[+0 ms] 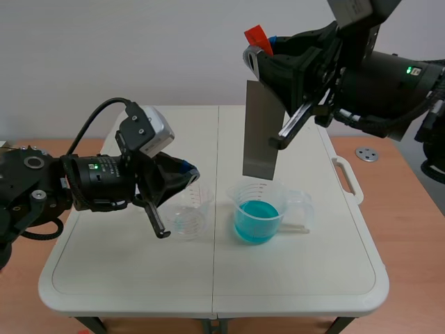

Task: Hold the metal plate by the orange handle, dip it into the blue solution, take it out and point at it, then put the plate back in the beaker on the left.
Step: 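Raise the plate and point at it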

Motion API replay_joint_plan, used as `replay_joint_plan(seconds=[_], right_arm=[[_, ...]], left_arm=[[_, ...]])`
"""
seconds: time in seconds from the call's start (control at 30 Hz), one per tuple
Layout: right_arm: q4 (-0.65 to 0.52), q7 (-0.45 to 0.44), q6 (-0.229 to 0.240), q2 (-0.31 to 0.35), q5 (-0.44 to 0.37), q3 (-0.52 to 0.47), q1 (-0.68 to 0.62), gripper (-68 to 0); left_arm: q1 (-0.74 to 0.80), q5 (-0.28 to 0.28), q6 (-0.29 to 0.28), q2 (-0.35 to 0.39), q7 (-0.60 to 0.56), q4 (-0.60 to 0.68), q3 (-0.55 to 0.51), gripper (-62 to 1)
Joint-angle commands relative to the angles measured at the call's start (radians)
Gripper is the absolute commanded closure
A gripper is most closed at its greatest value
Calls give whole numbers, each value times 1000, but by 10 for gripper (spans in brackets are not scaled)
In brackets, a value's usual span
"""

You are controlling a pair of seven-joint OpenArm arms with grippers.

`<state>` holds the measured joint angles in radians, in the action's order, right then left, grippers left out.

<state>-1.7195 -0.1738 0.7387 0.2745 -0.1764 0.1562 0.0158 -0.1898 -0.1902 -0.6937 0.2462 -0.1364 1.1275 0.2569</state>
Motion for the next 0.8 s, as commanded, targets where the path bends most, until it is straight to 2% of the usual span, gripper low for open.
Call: replay_joint_plan(seconds=[0.0, 0.13, 0.5, 0.77], right_arm=[[-24, -11, 7, 5, -19, -11, 6, -13], [-24, -11, 7, 5, -19, -11, 6, -13], [-24, -11, 7, 4, -19, -11, 6, -13], [-24, -11, 7, 4, -19, -11, 6, -13]], left_arm=[[-15, 12, -2, -7, 6, -3, -8, -6], [-24, -21, -2, -30, 6, -18, -8, -6], [-47, -21, -2, -56, 2, -49, -8, -6], [-63, -65, -2, -84, -2, -50, -8, -6]])
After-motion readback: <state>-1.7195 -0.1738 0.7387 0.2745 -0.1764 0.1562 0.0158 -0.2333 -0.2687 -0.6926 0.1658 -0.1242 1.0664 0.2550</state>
